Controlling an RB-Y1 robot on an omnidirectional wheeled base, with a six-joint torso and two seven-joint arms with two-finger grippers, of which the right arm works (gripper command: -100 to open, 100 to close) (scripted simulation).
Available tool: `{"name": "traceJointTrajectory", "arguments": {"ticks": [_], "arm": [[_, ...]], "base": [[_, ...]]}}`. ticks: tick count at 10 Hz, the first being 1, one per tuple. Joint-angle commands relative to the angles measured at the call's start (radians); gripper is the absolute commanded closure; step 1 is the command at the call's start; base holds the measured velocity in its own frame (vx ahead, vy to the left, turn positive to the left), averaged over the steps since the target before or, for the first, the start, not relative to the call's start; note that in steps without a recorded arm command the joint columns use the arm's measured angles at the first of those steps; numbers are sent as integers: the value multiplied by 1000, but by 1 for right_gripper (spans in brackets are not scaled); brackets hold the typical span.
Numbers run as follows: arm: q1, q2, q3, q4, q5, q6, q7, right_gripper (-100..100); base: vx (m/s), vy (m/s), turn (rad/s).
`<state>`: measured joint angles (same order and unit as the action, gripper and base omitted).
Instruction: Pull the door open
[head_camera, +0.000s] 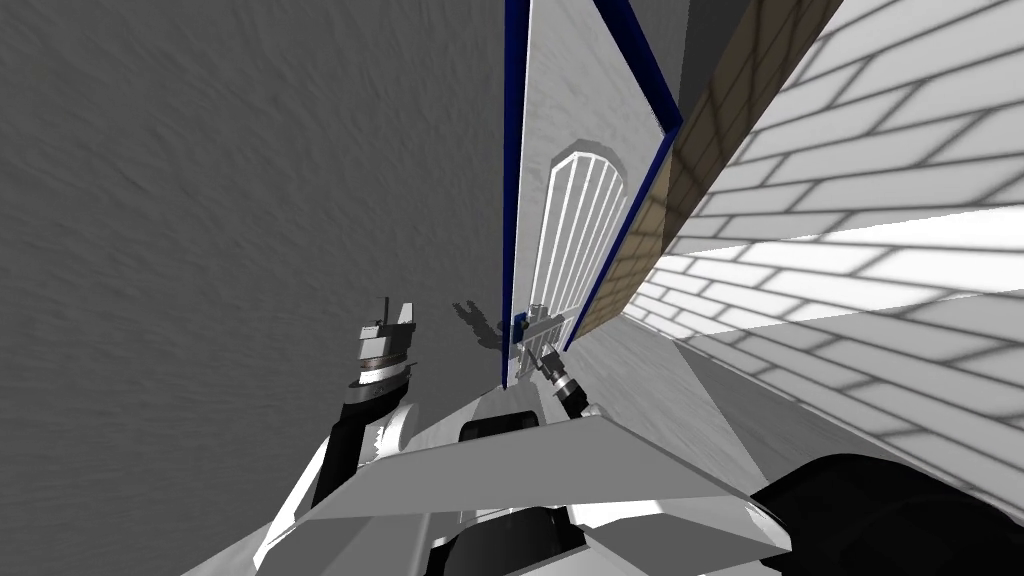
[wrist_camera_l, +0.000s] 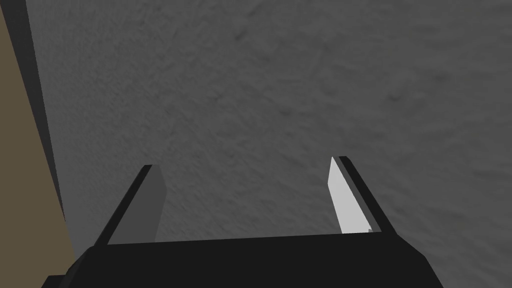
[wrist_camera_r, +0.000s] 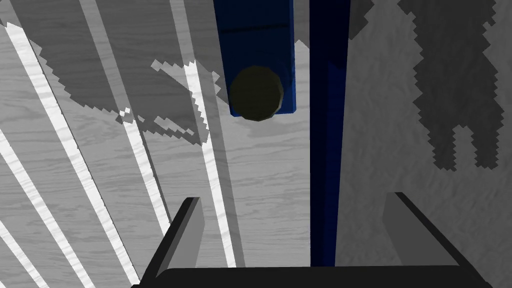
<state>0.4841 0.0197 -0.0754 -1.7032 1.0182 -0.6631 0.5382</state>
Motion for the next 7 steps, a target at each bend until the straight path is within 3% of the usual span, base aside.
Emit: {"name": "traceJointTrajectory", "arguments": {"ticks": [1,2,4,6,7], "arm": [[-2,6,-1,15,32,-4,17,-100],[-1,5,1,7,21,-1,10,-100],[-50,-50,-54,72,-13,-10,5,-100],[-76,-75,-84,106,-32,-15,2,-100],[-105,-100,-117,143,-53,-20,-2,-100]], "base": [[122,-74,32],[57,-35,12],[-102,101,151],[-96,156,79],[-11,144,170]]}}
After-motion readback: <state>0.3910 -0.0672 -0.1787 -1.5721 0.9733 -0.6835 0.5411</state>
